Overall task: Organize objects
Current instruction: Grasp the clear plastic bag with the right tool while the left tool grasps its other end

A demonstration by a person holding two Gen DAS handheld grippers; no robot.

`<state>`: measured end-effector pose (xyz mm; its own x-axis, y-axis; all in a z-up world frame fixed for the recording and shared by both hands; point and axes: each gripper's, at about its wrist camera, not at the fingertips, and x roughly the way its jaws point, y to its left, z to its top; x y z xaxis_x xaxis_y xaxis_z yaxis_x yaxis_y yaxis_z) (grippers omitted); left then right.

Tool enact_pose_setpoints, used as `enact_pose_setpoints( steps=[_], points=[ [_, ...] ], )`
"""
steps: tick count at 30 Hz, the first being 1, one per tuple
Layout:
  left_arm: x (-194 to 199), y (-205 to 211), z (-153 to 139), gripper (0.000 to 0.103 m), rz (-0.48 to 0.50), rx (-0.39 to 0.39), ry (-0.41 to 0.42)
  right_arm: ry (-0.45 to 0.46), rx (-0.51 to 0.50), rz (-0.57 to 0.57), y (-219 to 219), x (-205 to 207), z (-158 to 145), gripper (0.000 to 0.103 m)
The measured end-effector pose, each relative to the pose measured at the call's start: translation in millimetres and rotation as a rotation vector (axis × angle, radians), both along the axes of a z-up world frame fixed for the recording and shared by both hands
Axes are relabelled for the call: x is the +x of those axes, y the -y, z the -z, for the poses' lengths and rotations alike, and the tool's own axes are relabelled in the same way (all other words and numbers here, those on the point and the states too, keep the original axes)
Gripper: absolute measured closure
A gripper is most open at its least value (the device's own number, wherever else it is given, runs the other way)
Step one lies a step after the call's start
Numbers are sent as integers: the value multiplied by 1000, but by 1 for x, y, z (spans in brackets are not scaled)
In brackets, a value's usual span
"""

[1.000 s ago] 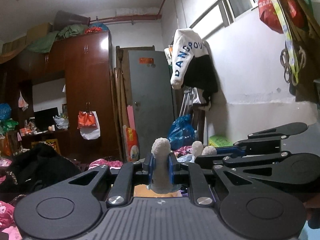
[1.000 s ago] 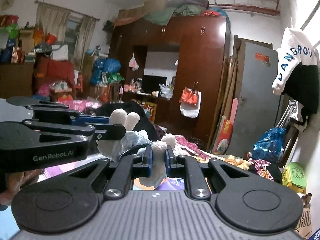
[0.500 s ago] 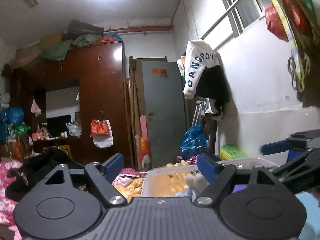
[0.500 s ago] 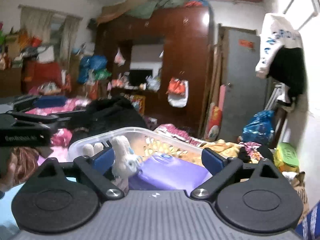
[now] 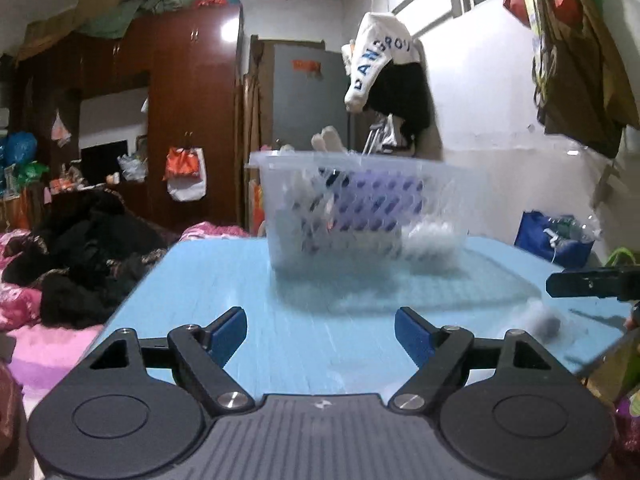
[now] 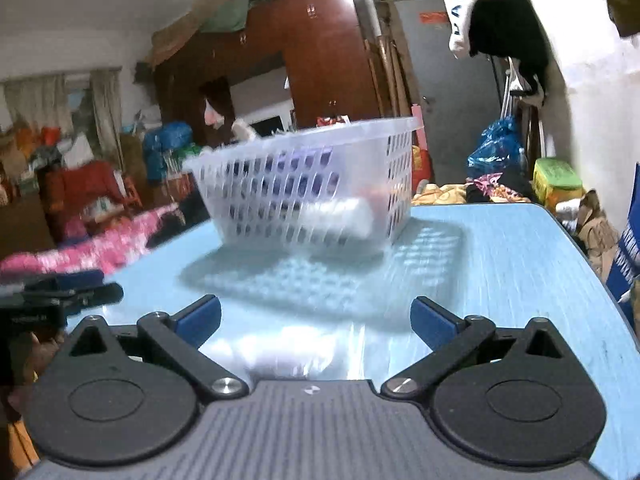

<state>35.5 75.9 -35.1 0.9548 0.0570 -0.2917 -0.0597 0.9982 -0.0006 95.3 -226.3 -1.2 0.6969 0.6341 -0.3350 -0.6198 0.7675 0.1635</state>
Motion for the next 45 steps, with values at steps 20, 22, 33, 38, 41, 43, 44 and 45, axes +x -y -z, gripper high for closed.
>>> enact_pose_setpoints(
  steps=[20, 22, 33, 38, 41, 43, 44, 45],
  points=[
    [-20, 23, 31, 21, 67, -80, 5, 114, -91, -23, -3, -28, 34, 23],
    [-21, 28, 33, 21, 98, -62, 7, 114, -89, -29, -1, -28, 33, 27],
    [-16, 37, 36, 30, 152, 36, 7, 120, -93, -64, 3, -30, 31, 48],
    [-14, 37, 36, 45, 152, 44, 16, 114, -83, -78, 5, -28, 31, 66],
    [-13, 36, 37, 56, 155, 43, 22, 105, -70, -88, 7, -27, 31, 75],
    [-12, 37, 37, 64, 153, 54, 24, 99, -62, -95, 8, -27, 31, 79],
    [-11, 37, 36, 67, 156, 57, 23, 98, -57, -98, 9, -27, 31, 80],
    [-10, 37, 36, 71, 160, 57, 23, 97, -56, -100, 9, -27, 31, 81]
  ],
)
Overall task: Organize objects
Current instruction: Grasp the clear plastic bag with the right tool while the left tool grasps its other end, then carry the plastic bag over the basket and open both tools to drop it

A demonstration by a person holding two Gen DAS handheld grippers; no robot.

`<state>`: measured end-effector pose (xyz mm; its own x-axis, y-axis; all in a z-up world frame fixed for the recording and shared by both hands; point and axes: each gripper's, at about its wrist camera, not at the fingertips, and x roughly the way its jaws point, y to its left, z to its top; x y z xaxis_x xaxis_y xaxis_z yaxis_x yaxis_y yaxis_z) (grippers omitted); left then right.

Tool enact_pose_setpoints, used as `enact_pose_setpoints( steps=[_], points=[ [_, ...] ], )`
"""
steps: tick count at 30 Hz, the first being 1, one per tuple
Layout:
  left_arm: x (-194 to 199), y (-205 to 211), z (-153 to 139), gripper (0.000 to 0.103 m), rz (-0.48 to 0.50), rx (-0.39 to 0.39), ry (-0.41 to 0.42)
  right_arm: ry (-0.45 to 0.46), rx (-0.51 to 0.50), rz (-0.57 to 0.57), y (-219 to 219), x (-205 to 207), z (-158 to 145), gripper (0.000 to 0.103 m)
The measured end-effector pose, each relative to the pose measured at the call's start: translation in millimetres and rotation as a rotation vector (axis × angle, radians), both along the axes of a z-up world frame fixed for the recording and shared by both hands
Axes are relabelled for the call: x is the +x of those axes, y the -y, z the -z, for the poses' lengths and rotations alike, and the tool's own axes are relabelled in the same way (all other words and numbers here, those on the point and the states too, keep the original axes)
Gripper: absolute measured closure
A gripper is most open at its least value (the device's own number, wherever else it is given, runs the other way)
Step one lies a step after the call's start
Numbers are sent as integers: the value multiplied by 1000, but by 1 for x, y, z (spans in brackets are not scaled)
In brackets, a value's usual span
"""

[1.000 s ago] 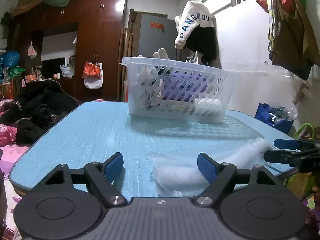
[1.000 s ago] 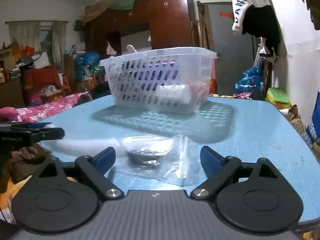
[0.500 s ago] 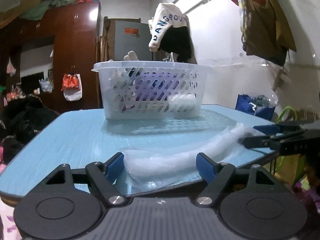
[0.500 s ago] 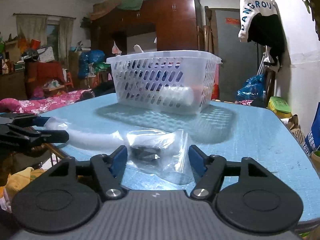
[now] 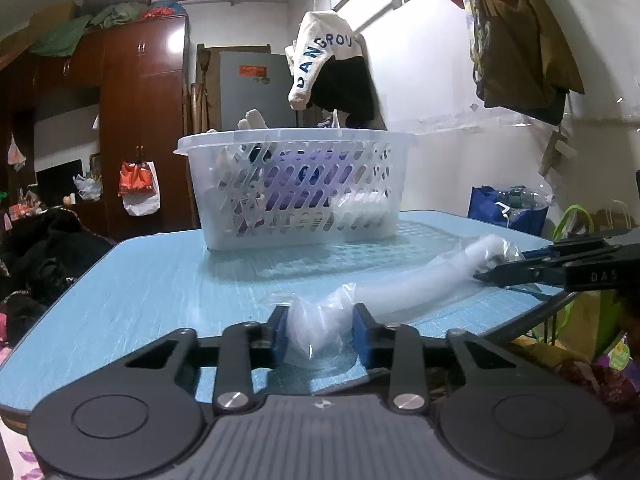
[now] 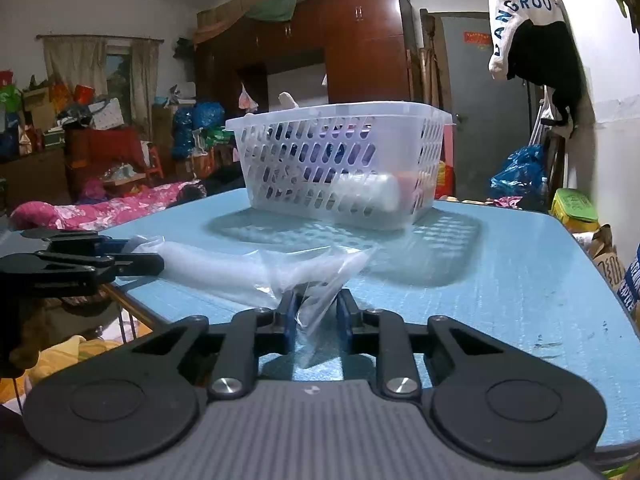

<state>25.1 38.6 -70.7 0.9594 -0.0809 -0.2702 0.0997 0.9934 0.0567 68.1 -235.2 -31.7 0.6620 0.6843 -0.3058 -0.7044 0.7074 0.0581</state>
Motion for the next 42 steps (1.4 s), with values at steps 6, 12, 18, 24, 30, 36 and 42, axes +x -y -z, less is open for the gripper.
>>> enact_pose_setpoints(
  steps=[6, 12, 18, 24, 30, 36, 42],
  points=[
    [2, -6, -4, 80, 14, -50, 1, -6, 21, -9, 0, -1, -2, 87],
    [3, -7, -10, 81, 24, -64, 21, 4, 40, -7, 3, -2, -9, 88],
    [4, -4, -35, 81, 28, -49, 90, 62, 51, -5, 3, 2, -38, 88],
    [19, 1, -82, 81, 30, -14, 201, 153, 66, 12, 0, 24, -89, 88],
    [70, 2, -139, 81, 12, 49, 259, 187, 72, 44, -16, 72, -139, 88],
    [141, -11, -167, 81, 1, 86, 244, 147, 58, 86, -41, 137, -154, 88],
    [205, -34, -167, 81, -2, 86, 135, 49, 26, 127, -58, 182, -139, 89]
  ],
)
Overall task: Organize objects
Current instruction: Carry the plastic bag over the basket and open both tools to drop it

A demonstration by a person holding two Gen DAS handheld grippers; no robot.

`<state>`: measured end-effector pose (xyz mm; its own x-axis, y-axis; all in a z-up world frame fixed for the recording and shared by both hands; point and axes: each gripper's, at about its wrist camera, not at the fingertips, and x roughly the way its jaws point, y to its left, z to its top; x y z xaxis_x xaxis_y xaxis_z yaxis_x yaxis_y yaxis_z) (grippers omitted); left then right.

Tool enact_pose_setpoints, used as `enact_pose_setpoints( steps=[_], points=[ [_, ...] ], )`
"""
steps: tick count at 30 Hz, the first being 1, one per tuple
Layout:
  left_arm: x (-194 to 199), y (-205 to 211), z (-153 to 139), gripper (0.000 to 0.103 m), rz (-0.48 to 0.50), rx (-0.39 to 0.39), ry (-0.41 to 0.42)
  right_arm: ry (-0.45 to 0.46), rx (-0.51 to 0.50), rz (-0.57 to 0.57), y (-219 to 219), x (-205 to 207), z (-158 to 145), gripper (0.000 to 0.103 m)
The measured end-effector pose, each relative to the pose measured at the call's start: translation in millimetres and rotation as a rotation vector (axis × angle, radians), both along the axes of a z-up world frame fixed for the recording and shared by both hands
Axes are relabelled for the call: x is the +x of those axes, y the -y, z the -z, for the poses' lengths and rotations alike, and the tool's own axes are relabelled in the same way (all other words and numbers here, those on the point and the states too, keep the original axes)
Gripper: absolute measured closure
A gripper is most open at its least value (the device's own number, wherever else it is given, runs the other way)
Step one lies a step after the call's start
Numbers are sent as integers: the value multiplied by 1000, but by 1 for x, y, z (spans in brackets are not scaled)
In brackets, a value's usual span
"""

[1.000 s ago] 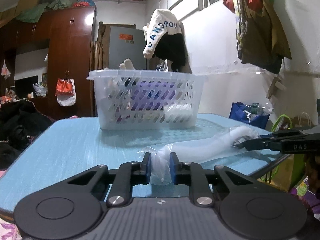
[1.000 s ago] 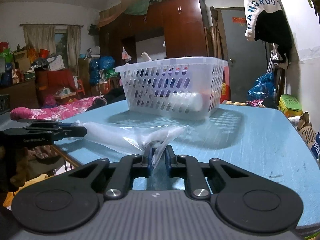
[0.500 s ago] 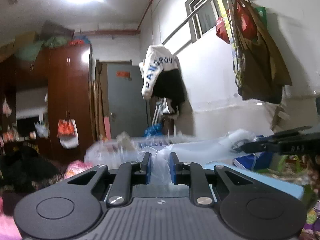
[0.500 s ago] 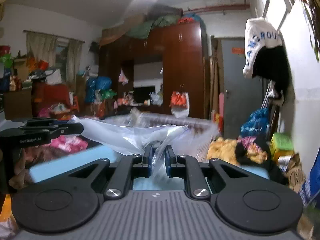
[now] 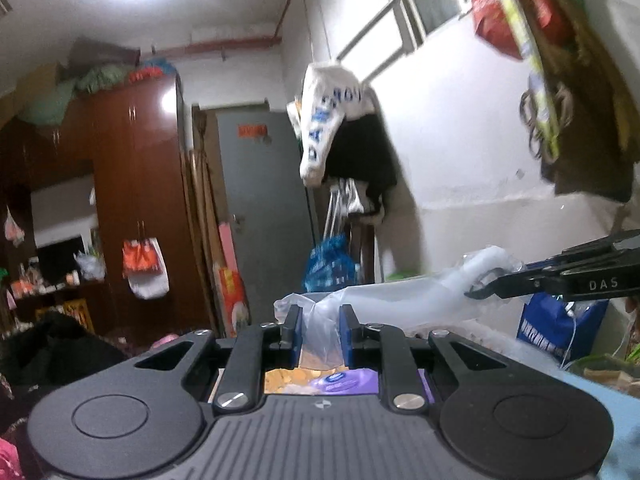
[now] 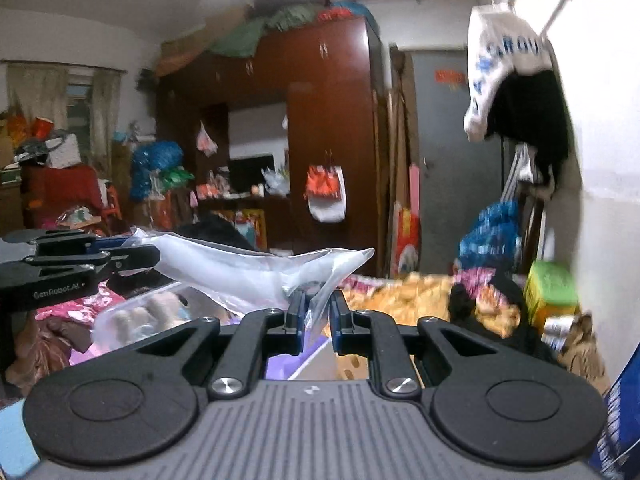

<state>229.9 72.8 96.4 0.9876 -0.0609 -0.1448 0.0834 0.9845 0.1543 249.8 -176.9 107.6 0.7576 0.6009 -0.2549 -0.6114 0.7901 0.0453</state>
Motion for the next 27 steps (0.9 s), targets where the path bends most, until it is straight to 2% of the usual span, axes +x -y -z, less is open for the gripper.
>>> enact_pose_setpoints(
  steps=[4, 10, 13, 14, 15, 16, 17, 18, 19, 23, 25, 27],
  points=[
    [21, -4, 10, 80, -7, 21, -66, -44, -22, 18, -3, 7, 14, 89],
    [26, -9, 14, 77, -11, 4, -102, -67, -51, 20, -4, 5, 19, 88],
    [26, -9, 14, 66, -21, 12, -101, -60, -66, 29, -7, 6, 16, 87],
    [27, -9, 13, 58, -25, 16, -94, -56, -70, 35, -8, 8, 14, 85],
    [26, -8, 14, 46, -36, 31, -84, -53, -74, 46, -8, 7, 14, 77],
    [24, -6, 14, 39, -53, 48, -62, -50, -73, 52, -7, 8, 13, 65],
    [20, -5, 14, 27, -70, 63, -33, -47, -69, 54, -5, 9, 12, 57],
    [17, -4, 12, 19, -77, 68, -11, -43, -62, 61, -3, 8, 11, 39],
    [13, -5, 10, 18, -79, 62, 5, -32, -53, 74, -1, 7, 9, 25],
    [2, -6, 2, 18, -61, 24, 9, -19, -24, 63, 3, -2, 3, 18],
    [-6, -2, 2, 18, -57, 35, 20, -2, -12, 48, 3, -8, 0, 3],
    [-13, 2, 4, 14, -50, 41, 30, 26, -13, 40, 3, -16, -2, 0]
  ],
)
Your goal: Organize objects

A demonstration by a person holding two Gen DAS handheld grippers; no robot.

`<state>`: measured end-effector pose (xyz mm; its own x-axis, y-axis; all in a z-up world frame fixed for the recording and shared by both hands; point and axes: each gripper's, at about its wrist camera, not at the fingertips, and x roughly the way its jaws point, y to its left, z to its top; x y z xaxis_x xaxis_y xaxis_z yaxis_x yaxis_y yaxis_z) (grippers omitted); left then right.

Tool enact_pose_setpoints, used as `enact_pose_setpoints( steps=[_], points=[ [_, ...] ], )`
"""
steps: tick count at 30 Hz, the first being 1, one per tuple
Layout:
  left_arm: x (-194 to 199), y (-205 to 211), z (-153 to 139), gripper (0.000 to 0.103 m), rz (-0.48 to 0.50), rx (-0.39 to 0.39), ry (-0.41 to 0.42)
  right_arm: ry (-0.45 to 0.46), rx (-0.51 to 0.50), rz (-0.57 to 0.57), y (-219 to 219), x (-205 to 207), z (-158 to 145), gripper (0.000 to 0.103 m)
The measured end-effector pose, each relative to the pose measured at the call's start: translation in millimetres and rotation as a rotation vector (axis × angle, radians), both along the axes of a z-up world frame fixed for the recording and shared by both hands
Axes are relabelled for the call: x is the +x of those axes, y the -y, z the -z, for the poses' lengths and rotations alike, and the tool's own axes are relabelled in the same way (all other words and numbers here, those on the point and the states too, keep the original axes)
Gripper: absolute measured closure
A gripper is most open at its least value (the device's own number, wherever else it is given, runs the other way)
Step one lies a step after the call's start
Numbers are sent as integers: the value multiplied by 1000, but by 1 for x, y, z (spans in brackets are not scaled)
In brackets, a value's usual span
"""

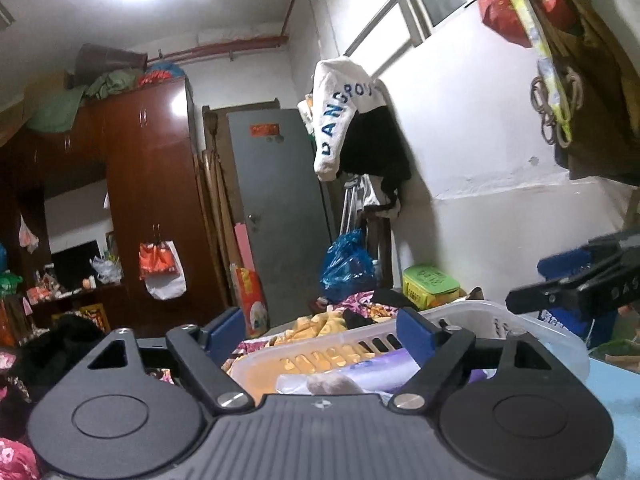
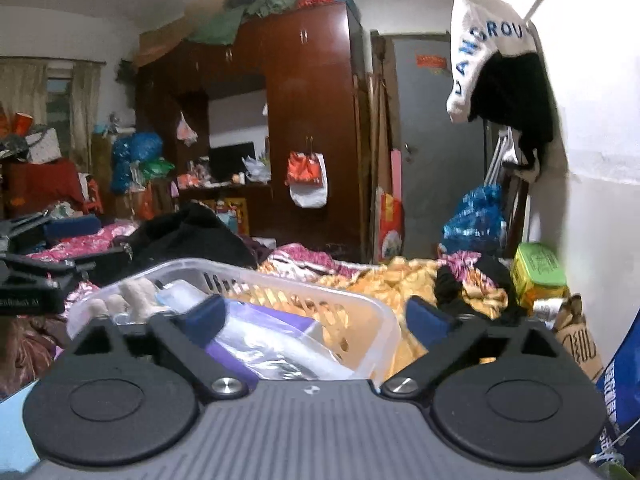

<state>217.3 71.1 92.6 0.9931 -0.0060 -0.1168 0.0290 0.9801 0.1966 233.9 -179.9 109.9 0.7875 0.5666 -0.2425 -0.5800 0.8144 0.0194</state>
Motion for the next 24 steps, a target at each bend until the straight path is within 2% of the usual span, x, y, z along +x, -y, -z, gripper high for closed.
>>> enact_pose_setpoints(
  steps=[4, 7, 10, 15, 19, 21, 24],
  points=[
    [-5, 2, 3, 13, 12, -32, -18, 14, -7, -15, -4, -5, -5, 0],
    [-5, -3, 6, 13, 32, -93, -51, 20, -19, 14, -7, -10, -6, 0],
    [-9, -7, 9, 4, 41, -132, -81, 13, -50, 43, -11, -17, -6, 0],
    [-27, -4, 12, 4, 47, -148, -150, 31, -87, 184, -18, -37, 0, 0],
    [-53, 2, 11, 4, 51, -145, -155, -3, -82, 188, -16, -55, 2, 0],
    [-69, 5, 11, 4, 17, -141, -164, -23, -76, 196, -14, -67, 3, 0],
    [-102, 7, 15, 4, 10, -137, -113, -42, -55, 144, -6, -87, 5, 0]
  ],
)
